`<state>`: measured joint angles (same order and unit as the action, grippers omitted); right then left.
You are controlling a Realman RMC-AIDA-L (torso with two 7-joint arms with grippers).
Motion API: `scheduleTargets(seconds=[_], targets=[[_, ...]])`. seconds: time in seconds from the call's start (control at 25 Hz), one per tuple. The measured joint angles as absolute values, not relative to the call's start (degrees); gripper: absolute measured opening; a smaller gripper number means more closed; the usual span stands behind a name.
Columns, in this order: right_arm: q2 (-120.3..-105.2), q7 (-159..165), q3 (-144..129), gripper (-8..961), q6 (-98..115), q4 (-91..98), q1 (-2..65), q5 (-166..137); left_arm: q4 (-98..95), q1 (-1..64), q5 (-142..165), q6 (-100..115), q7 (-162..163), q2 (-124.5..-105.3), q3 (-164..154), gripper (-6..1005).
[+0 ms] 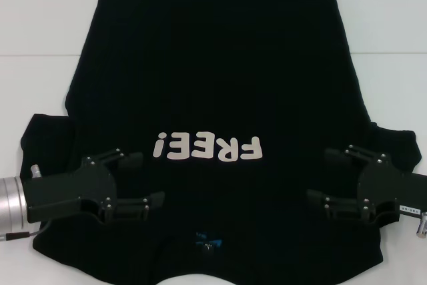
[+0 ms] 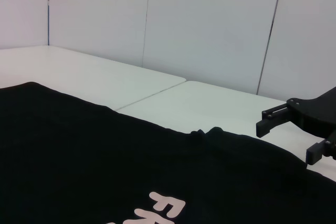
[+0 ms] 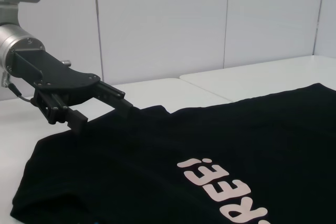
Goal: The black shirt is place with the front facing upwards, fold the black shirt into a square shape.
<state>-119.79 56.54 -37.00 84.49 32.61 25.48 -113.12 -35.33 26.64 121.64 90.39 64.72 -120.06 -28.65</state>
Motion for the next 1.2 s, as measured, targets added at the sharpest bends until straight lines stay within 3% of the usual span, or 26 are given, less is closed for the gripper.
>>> scheduleTargets(seconds=[0.76,0.92,1.08,1.2], targets=[[-119.79,56.78,-37.0,906,84.46,32.56,25.42,-113.11,-35.4,26.63,121.25,91.32,69.89,-119.85,-27.57,934],[-119.79,56.93,-37.0,904,84.42,32.4,25.39,-113.11,-35.35,28.07,121.15,91.99,88.65,-117.24,-25.25,934],[-119.76,57.03,-37.0,902,84.32,32.0,25.4,-113.11,-34.45,29.4,121.9,92.34,108.72,-113.12,-24.6,934],[-119.81,57.06,-37.0,900,84.28,31.93,25.4,-113.11,-36.43,29.53,123.98,91.62,118.93,-111.46,-22.59,934]])
